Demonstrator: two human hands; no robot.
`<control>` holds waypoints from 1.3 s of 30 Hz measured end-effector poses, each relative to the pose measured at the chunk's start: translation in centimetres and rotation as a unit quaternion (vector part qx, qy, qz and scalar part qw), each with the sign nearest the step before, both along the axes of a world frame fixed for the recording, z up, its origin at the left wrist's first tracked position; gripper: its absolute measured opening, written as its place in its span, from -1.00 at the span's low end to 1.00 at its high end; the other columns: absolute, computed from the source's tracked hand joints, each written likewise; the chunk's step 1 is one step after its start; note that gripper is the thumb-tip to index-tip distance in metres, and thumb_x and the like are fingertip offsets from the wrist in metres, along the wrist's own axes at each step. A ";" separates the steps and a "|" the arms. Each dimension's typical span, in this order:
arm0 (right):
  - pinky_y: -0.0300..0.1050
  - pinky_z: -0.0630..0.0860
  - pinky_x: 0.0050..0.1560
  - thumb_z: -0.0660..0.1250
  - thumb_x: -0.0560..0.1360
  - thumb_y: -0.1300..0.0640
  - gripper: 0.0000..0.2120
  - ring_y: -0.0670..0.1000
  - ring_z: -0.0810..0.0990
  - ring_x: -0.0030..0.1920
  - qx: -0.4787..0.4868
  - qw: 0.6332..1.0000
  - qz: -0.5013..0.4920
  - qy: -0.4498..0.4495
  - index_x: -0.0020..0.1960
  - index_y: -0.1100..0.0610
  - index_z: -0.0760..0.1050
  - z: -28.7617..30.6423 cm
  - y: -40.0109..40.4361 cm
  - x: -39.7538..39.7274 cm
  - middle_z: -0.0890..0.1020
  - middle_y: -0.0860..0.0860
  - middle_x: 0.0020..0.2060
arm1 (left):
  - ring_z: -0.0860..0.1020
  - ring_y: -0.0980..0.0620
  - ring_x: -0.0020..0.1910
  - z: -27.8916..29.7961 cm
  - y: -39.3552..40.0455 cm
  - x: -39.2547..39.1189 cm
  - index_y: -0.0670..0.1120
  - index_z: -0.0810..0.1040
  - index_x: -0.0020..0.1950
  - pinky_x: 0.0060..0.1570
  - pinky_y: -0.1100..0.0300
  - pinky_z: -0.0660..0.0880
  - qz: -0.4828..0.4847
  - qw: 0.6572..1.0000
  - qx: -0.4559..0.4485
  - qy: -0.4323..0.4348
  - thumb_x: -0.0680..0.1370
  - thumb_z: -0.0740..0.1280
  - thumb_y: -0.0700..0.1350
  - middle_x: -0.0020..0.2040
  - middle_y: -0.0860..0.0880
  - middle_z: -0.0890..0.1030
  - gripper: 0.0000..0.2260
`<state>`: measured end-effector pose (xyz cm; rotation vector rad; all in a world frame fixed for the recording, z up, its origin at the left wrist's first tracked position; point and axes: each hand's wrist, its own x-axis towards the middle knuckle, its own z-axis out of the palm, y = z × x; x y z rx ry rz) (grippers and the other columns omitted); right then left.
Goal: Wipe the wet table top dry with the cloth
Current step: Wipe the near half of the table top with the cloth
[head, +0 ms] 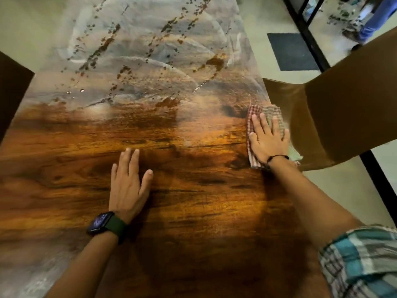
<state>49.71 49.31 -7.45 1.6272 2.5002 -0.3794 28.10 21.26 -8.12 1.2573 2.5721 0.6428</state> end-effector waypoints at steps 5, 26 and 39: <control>0.32 -0.27 0.43 -0.12 0.62 -0.10 -0.46 0.08 -0.27 0.51 0.022 0.984 0.175 0.039 0.53 -0.04 -0.23 -1.3 -10.5 -10.3 -0.23 -0.10 0.51 | -0.03 0.05 0.47 -0.9 -0.1 0.5 -0.17 0.11 0.48 0.42 0.10 -0.14 0.004 1.000 -0.003 -0.001 0.48 -0.17 0.26 0.51 -0.13 0.08 -0.29; 0.23 -0.38 0.39 -0.15 0.61 -0.10 -0.50 0.11 -0.31 0.50 -0.008 0.966 0.258 0.025 0.51 -0.19 -0.24 -0.1 -14.7 -16.6 -0.23 -0.08 0.52 | 0.00 -0.02 0.50 0.1 5.1 -6.3 -0.14 0.17 0.47 0.41 0.10 -0.15 -0.001 0.996 0.066 -0.062 0.48 -0.12 0.23 0.52 -0.11 0.09 -0.33; 0.21 -0.26 0.46 -0.15 0.62 -0.13 -0.46 0.21 -0.31 0.49 0.037 0.999 0.009 -0.029 0.52 -0.11 -0.29 -0.7 -8.9 -15.8 -0.28 0.03 0.50 | -0.05 0.07 0.48 -1.1 3.7 -7.4 -0.10 0.09 0.49 0.44 0.10 -0.20 -0.049 0.995 0.060 -0.054 0.48 -0.13 0.25 0.50 -0.02 0.06 -0.33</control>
